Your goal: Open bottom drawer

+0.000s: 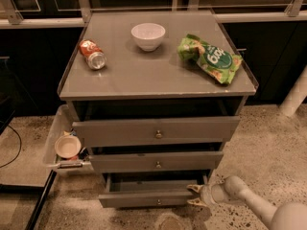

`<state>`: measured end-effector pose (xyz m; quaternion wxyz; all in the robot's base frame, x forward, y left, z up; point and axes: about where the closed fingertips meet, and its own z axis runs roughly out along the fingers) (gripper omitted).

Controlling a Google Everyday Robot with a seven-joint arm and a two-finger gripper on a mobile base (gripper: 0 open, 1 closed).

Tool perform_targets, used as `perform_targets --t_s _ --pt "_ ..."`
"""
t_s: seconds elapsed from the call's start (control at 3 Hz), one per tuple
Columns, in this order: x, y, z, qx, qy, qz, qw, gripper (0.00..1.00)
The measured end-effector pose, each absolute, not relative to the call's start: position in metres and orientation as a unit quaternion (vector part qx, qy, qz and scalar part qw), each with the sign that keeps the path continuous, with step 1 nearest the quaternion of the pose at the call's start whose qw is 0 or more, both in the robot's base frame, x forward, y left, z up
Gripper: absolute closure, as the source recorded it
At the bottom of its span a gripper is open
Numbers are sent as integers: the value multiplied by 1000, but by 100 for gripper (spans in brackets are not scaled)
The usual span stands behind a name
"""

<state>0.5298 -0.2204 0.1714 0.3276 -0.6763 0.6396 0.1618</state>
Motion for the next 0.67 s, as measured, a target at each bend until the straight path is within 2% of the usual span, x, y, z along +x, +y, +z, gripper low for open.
perform_targets --t_s 0.33,0.67 --pt "520 -222 175 -674 638 163 334 83" --pt "503 -227 180 -673 638 162 339 81"
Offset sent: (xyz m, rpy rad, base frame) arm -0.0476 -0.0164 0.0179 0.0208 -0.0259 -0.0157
